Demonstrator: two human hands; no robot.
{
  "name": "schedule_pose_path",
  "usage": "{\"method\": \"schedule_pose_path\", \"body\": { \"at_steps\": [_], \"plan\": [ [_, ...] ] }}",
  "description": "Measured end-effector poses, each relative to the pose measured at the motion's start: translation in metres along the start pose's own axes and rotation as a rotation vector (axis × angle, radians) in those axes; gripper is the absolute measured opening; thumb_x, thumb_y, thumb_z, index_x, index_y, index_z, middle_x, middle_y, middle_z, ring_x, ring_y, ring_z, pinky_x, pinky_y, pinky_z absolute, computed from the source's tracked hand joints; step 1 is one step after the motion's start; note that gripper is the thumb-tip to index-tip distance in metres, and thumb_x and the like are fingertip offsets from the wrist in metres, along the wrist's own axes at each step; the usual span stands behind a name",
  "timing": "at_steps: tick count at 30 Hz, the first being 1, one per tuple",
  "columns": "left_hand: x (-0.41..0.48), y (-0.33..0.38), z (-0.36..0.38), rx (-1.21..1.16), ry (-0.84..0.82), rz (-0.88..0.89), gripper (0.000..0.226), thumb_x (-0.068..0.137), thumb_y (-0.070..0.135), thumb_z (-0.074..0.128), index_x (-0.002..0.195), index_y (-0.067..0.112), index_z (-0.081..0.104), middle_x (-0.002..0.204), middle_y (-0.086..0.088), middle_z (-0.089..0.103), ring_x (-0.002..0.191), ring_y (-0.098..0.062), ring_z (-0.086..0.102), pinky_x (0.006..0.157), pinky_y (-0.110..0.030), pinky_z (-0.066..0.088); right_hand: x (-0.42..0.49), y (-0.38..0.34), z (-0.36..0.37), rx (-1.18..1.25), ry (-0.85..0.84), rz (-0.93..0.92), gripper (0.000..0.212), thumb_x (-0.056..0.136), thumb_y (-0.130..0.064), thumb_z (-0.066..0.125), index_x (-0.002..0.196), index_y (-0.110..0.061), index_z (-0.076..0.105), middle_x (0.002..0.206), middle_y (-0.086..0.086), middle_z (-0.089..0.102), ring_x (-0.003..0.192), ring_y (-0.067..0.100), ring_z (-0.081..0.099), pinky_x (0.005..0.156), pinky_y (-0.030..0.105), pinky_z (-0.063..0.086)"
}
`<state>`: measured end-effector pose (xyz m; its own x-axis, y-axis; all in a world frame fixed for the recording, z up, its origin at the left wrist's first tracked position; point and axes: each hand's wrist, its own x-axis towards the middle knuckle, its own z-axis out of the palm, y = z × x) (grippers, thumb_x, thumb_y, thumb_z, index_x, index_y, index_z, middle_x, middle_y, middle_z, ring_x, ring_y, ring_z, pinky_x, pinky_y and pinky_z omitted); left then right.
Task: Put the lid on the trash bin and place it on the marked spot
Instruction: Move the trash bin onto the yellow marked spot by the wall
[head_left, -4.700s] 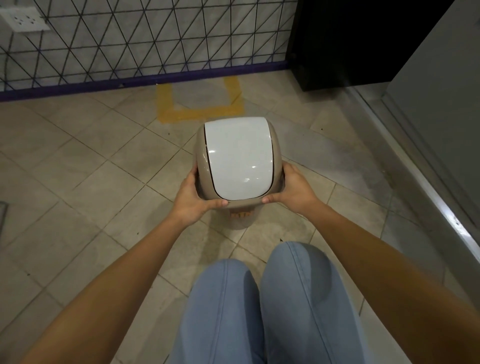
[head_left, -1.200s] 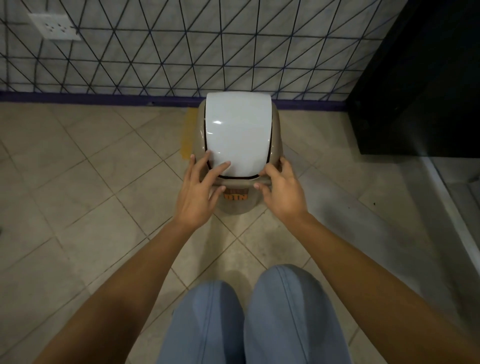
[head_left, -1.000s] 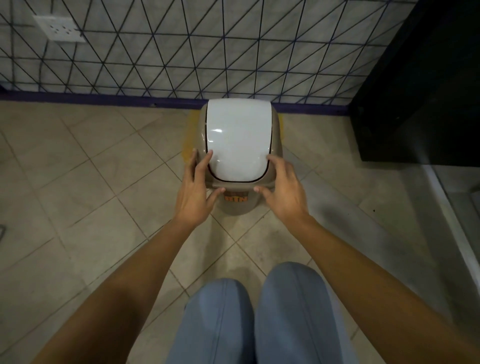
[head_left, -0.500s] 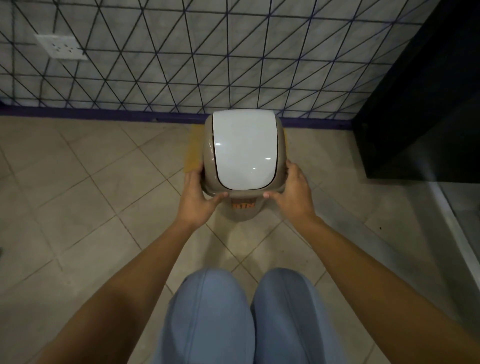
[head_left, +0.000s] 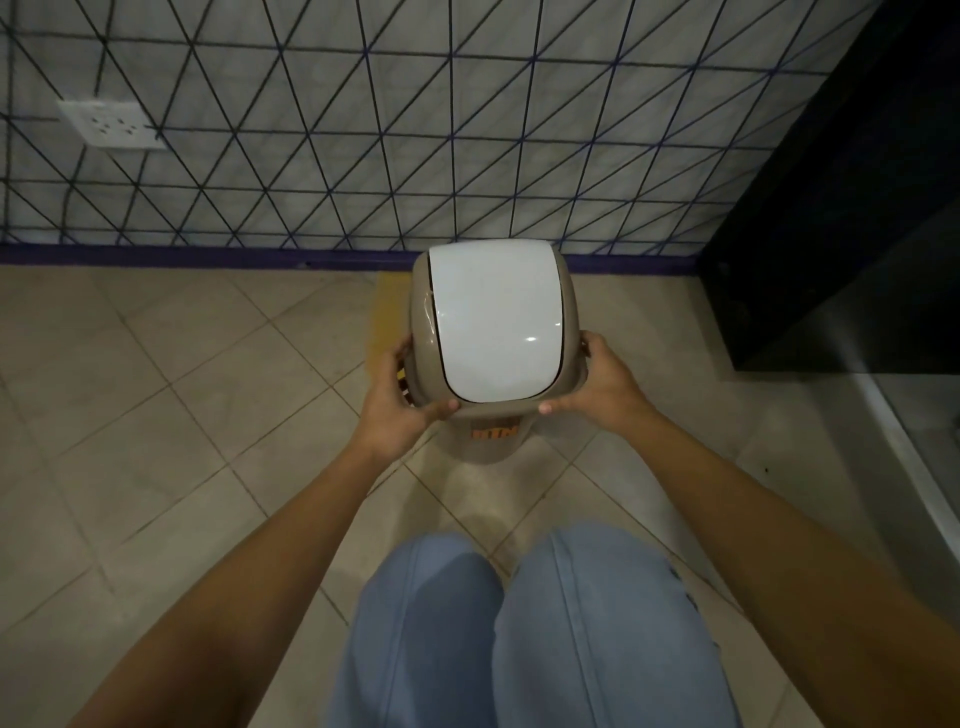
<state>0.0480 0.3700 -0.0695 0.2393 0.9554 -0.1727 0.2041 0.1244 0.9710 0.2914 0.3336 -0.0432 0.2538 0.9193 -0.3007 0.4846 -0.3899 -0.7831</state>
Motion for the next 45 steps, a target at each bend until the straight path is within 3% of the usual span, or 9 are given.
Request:
{"method": "schedule_pose_path", "body": {
  "at_steps": [2, 6, 9, 14, 18, 22, 33, 45],
  "plan": [
    [0.002, -0.002, 0.000, -0.021, -0.010, -0.002, 0.097, 0.066, 0.007, 0.082, 0.145, 0.018, 0.026, 0.144, -0.005, 0.039, 0.122, -0.023, 0.047, 0.096, -0.039, 0.049, 0.005, 0.001, 0.000, 0.005, -0.041, 0.010, 0.112, 0.050, -0.010, 0.090, 0.143, -0.011, 0.028, 0.143, 0.008, 0.044, 0.133, 0.024, 0.039, 0.099, 0.027, 0.034],
    [0.010, 0.004, 0.005, -0.074, 0.005, 0.023, 0.097, 0.068, 0.003, 0.080, 0.146, 0.019, 0.025, 0.142, -0.002, 0.039, 0.118, -0.017, 0.046, 0.076, -0.010, 0.051, 0.013, 0.002, -0.005, 0.026, -0.025, 0.019, 0.110, 0.051, -0.009, 0.090, 0.143, -0.010, 0.029, 0.143, 0.008, 0.045, 0.131, 0.023, 0.041, 0.095, 0.025, 0.034],
    [0.016, 0.005, 0.007, -0.083, -0.001, 0.032, 0.097, 0.070, 0.003, 0.079, 0.147, 0.017, 0.022, 0.139, -0.001, 0.039, 0.117, -0.015, 0.044, 0.072, -0.005, 0.048, 0.017, 0.001, -0.008, 0.041, -0.023, 0.005, 0.107, 0.051, -0.007, 0.089, 0.141, -0.009, 0.032, 0.140, 0.008, 0.048, 0.121, 0.013, 0.044, 0.094, 0.024, 0.036],
    [0.018, -0.002, -0.001, -0.110, -0.018, -0.023, 0.102, 0.070, 0.002, 0.078, 0.149, 0.015, 0.015, 0.147, -0.007, 0.036, 0.130, -0.022, 0.041, 0.097, -0.031, 0.047, 0.020, -0.001, 0.001, 0.008, -0.005, -0.038, 0.108, 0.049, -0.010, 0.091, 0.141, -0.012, 0.034, 0.137, 0.011, 0.049, 0.127, 0.025, 0.045, 0.104, 0.033, 0.039],
    [0.029, 0.002, -0.004, -0.103, -0.048, -0.042, 0.103, 0.070, 0.004, 0.078, 0.150, 0.015, 0.013, 0.148, -0.006, 0.034, 0.131, -0.024, 0.040, 0.102, -0.041, 0.044, 0.028, -0.004, 0.001, 0.014, -0.018, -0.016, 0.111, 0.051, -0.012, 0.090, 0.144, -0.016, 0.030, 0.140, 0.013, 0.043, 0.130, 0.028, 0.041, 0.109, 0.044, 0.037],
    [0.040, 0.006, -0.006, -0.095, -0.060, -0.050, 0.103, 0.070, 0.006, 0.078, 0.150, 0.018, 0.014, 0.148, -0.004, 0.034, 0.132, -0.025, 0.038, 0.104, -0.048, 0.043, 0.038, -0.009, 0.001, 0.007, -0.018, 0.016, 0.115, 0.051, -0.012, 0.090, 0.146, -0.016, 0.025, 0.141, 0.013, 0.041, 0.132, 0.028, 0.039, 0.109, 0.047, 0.035],
    [0.062, 0.010, -0.012, -0.075, -0.047, -0.058, 0.102, 0.069, 0.010, 0.079, 0.149, 0.019, 0.017, 0.148, -0.003, 0.034, 0.132, -0.026, 0.038, 0.104, -0.050, 0.041, 0.058, -0.021, 0.000, 0.005, 0.002, 0.040, 0.114, 0.051, -0.011, 0.090, 0.146, -0.016, 0.026, 0.141, 0.011, 0.042, 0.132, 0.026, 0.040, 0.110, 0.045, 0.036],
    [0.094, 0.013, -0.017, -0.038, -0.058, -0.053, 0.095, 0.075, 0.010, 0.075, 0.149, 0.023, 0.017, 0.148, -0.002, 0.036, 0.130, -0.024, 0.040, 0.102, -0.042, 0.044, 0.080, -0.031, 0.004, 0.035, 0.048, 0.038, 0.112, 0.053, -0.011, 0.089, 0.145, -0.017, 0.026, 0.141, 0.009, 0.041, 0.132, 0.026, 0.040, 0.110, 0.042, 0.036]
  ]
}}
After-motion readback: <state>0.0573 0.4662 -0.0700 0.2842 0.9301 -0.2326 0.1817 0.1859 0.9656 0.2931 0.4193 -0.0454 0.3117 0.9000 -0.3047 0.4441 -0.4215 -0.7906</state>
